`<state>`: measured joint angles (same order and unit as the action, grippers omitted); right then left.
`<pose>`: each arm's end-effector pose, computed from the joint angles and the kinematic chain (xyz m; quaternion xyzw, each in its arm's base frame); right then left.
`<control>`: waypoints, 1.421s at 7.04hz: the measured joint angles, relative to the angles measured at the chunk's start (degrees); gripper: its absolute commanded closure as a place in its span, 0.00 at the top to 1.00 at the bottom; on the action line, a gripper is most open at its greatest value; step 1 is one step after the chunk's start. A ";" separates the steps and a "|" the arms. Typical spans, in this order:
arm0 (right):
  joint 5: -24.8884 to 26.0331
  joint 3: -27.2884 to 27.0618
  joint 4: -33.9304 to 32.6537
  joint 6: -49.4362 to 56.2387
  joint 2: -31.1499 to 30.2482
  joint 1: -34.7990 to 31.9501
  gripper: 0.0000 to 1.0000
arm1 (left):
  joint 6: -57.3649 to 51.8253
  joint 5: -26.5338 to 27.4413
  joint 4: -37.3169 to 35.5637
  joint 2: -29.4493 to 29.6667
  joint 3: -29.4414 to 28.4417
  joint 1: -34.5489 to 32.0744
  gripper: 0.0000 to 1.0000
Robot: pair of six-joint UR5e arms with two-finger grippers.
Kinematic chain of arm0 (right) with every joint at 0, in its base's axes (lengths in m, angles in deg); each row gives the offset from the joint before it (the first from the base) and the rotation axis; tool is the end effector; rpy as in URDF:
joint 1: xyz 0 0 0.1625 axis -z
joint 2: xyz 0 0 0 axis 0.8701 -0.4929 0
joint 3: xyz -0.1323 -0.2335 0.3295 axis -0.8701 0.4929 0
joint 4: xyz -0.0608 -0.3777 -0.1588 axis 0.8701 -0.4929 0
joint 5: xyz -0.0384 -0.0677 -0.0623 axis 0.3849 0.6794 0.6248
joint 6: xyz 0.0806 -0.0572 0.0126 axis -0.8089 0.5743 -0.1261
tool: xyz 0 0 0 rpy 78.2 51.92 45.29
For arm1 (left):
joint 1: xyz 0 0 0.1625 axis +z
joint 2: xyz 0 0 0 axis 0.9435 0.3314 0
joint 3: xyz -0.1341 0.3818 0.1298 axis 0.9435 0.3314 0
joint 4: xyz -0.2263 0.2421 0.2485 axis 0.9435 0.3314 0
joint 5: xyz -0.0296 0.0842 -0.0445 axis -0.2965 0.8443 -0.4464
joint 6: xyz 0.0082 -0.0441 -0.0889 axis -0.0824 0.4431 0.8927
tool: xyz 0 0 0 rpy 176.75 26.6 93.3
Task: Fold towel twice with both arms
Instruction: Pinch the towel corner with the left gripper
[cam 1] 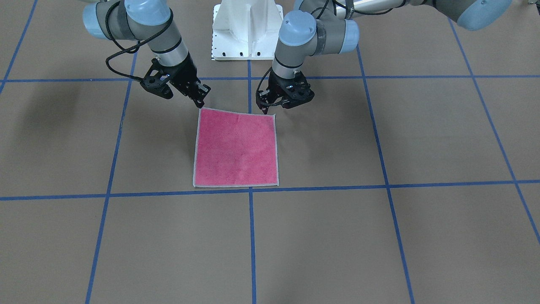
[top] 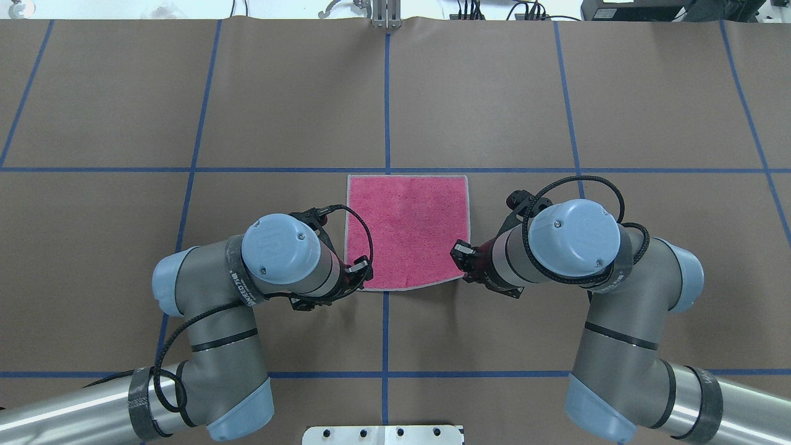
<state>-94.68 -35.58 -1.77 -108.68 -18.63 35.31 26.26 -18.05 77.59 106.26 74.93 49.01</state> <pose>-0.4810 -0.3465 0.2806 -0.0768 -0.4559 0.2679 0.8453 0.5858 -0.3497 0.2401 -0.0726 0.4449 -0.2054 0.8687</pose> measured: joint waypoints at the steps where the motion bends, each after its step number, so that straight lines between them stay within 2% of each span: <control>1: 0.00 0.03 0.00 0.00 -0.01 0.01 0.00 | -0.08 0.02 0.07 0.06 -0.14 0.06 0.65; 10: 0.00 0.17 0.00 0.00 -0.14 0.02 0.00 | -0.66 1.31 0.11 0.22 -0.91 0.02 0.57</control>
<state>-94.68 -35.40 -1.77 -108.68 -18.77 35.33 25.60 -16.75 77.69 106.49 74.02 49.03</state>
